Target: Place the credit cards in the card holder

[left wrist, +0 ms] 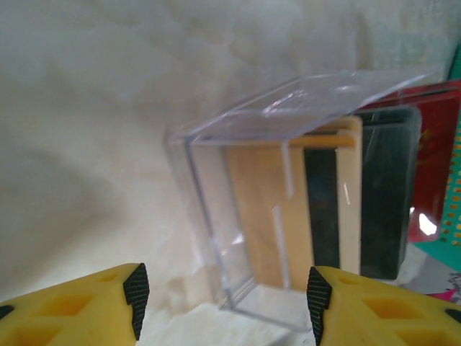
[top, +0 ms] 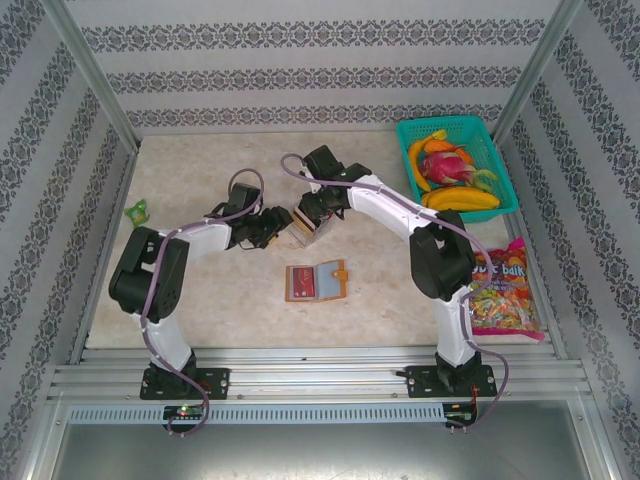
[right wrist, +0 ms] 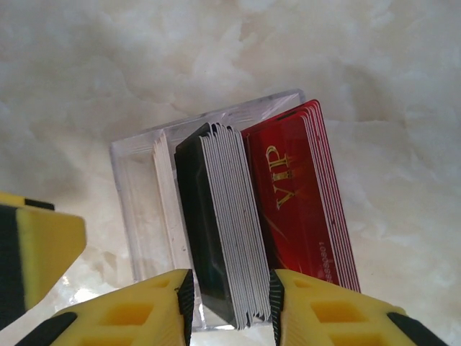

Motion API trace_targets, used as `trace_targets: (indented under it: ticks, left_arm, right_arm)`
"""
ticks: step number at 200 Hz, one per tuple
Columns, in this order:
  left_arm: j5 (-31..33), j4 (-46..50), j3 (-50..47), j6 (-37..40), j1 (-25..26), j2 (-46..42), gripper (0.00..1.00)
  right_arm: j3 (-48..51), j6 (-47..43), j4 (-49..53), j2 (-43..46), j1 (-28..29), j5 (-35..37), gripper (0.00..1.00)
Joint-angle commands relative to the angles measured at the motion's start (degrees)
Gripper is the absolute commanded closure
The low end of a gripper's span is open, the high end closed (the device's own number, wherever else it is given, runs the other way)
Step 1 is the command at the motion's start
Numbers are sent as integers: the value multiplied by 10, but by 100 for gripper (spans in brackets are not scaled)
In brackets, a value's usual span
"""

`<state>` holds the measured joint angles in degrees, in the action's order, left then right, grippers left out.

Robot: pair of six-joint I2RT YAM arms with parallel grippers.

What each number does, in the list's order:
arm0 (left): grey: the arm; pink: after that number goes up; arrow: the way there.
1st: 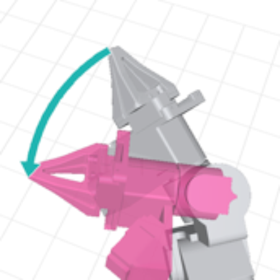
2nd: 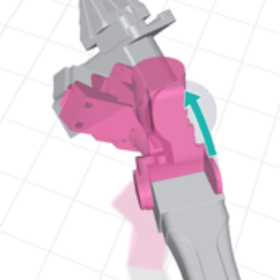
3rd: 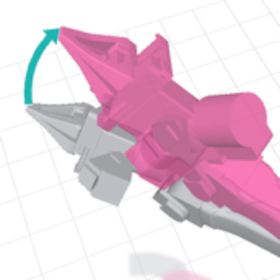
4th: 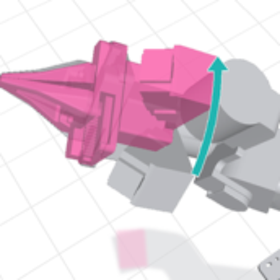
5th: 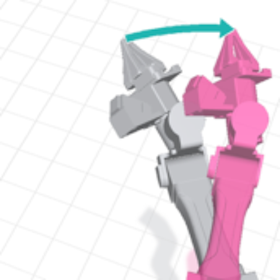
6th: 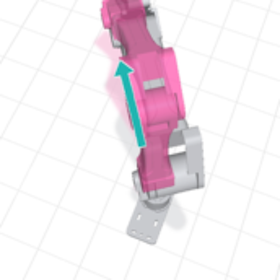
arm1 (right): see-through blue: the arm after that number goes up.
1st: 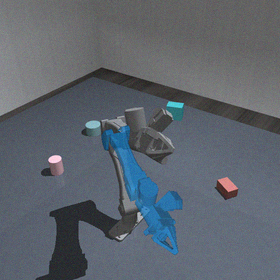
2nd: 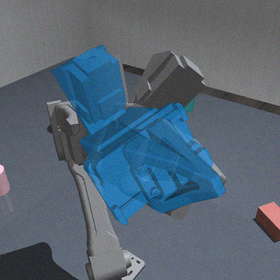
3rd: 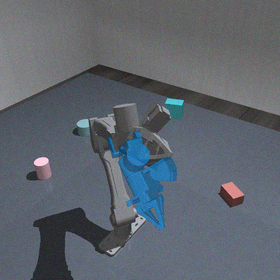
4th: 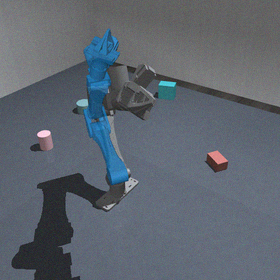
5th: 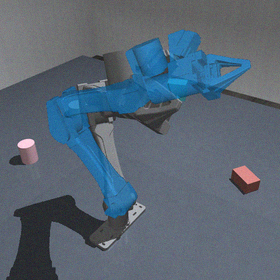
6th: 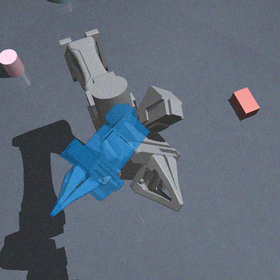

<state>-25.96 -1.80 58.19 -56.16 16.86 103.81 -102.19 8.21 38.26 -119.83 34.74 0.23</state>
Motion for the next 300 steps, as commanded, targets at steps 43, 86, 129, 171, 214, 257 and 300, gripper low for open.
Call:
trace_targets:
  ticks: [43,86,129,171,214,257,300]
  left_arm:
    - [-36,-47,51,-30,-12,62,35]
    - [-37,-52,52,-35,-13,90,36]
    - [-32,-49,43,-37,-13,98,40]
    - [-29,-47,35,-35,-13,96,42]
    - [-28,-46,31,-35,-13,94,44]
    - [-28,-44,31,-31,-13,92,45]
    - [-26,-41,28,-30,-13,94,46]
  right_arm:
    - [-58,-40,35,-51,4,25,62]
    - [-74,-55,45,-73,9,30,59]
    - [-82,-73,60,-95,20,88,57]
    - [-82,-87,57,-110,31,133,56]
    - [-77,-87,45,-94,36,184,57]
    - [-81,-86,47,-88,37,177,61]
    - [-83,-88,49,-82,39,182,64]
